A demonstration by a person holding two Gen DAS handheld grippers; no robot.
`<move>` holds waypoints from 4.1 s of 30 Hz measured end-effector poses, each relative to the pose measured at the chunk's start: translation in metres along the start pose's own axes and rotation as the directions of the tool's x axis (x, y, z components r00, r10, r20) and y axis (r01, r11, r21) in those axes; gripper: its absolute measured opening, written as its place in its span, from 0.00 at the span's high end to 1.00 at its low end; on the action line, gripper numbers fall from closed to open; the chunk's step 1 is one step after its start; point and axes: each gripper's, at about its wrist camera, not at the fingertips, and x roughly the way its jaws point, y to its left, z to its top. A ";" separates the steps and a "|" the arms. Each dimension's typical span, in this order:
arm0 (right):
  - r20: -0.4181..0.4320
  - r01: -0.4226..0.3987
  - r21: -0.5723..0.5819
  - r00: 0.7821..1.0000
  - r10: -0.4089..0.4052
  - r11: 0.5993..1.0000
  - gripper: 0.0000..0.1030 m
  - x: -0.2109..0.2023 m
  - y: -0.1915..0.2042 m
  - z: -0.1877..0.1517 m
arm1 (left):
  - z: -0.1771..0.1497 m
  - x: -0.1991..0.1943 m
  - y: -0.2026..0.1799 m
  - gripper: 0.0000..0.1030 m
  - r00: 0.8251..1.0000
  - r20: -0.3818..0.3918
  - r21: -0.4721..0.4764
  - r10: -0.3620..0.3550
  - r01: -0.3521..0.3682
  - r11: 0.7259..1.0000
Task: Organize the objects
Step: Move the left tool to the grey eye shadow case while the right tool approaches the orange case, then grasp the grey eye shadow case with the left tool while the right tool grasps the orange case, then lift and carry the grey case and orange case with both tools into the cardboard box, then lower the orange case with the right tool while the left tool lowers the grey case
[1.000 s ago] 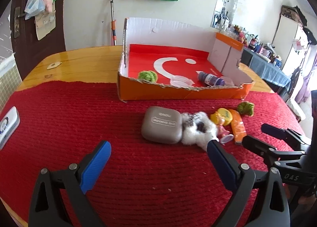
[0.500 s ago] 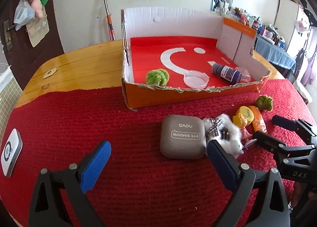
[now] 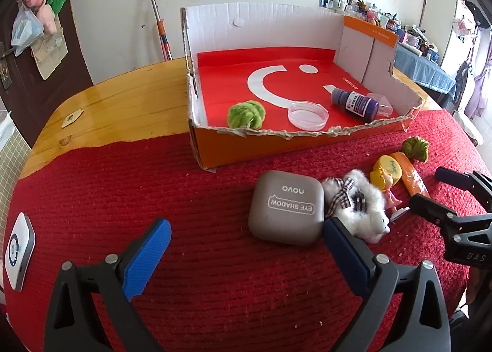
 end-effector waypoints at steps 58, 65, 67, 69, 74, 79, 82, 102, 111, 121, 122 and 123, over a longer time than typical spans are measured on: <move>0.086 -0.180 -0.164 0.977 0.196 0.970 0.73 -0.022 0.022 0.008 | -0.001 -0.027 -0.031 0.49 0.989 0.068 0.062 -0.133 0.129 0.990; 0.086 -0.186 -0.171 0.975 0.203 0.967 0.73 -0.024 0.022 0.008 | -0.003 -0.030 -0.033 0.49 0.988 0.070 0.068 -0.137 0.132 0.989; 0.088 -0.188 -0.173 0.975 0.206 0.967 0.73 -0.024 0.022 0.008 | -0.003 -0.030 -0.033 0.49 0.988 0.070 0.068 -0.138 0.133 0.989; 0.088 -0.189 -0.174 0.974 0.207 0.966 0.73 -0.024 0.022 0.008 | -0.003 -0.030 -0.033 0.49 0.988 0.070 0.068 -0.138 0.133 0.989; 0.094 -0.192 -0.178 0.973 0.211 0.965 0.73 -0.029 0.021 0.008 | -0.001 -0.035 -0.034 0.49 0.987 0.075 0.068 -0.141 0.136 0.988; 0.121 -0.195 -0.185 0.968 0.219 0.963 0.73 -0.037 0.017 0.019 | 0.006 -0.041 -0.037 0.49 0.985 0.092 0.080 -0.146 0.139 0.987; 0.146 -0.186 -0.192 0.966 0.216 0.964 0.73 -0.044 0.016 0.028 | 0.012 -0.044 -0.038 0.49 0.983 0.105 0.084 -0.151 0.143 0.986; 0.163 -0.210 -0.214 0.955 0.247 0.954 0.73 -0.041 0.012 0.088 | 0.067 -0.035 -0.030 0.49 0.979 0.111 0.087 -0.170 0.161 0.983; 0.101 -0.224 -0.216 0.963 0.250 0.950 0.73 -0.003 0.009 0.135 | 0.105 0.005 -0.030 0.49 0.986 0.042 0.108 -0.159 0.154 0.982; 0.009 -0.217 -0.233 0.974 0.225 0.948 0.73 0.039 0.012 0.168 | 0.123 0.045 -0.025 0.49 0.989 -0.036 0.106 -0.142 0.145 0.984; -0.004 -0.218 -0.234 0.975 0.224 0.947 0.73 0.044 0.012 0.169 | 0.124 0.049 -0.025 0.49 0.989 -0.043 0.108 -0.141 0.145 0.984; -0.014 -0.218 -0.234 0.975 0.220 0.948 0.73 0.047 0.013 0.170 | 0.125 0.052 -0.025 0.49 0.989 -0.053 0.107 -0.140 0.145 0.984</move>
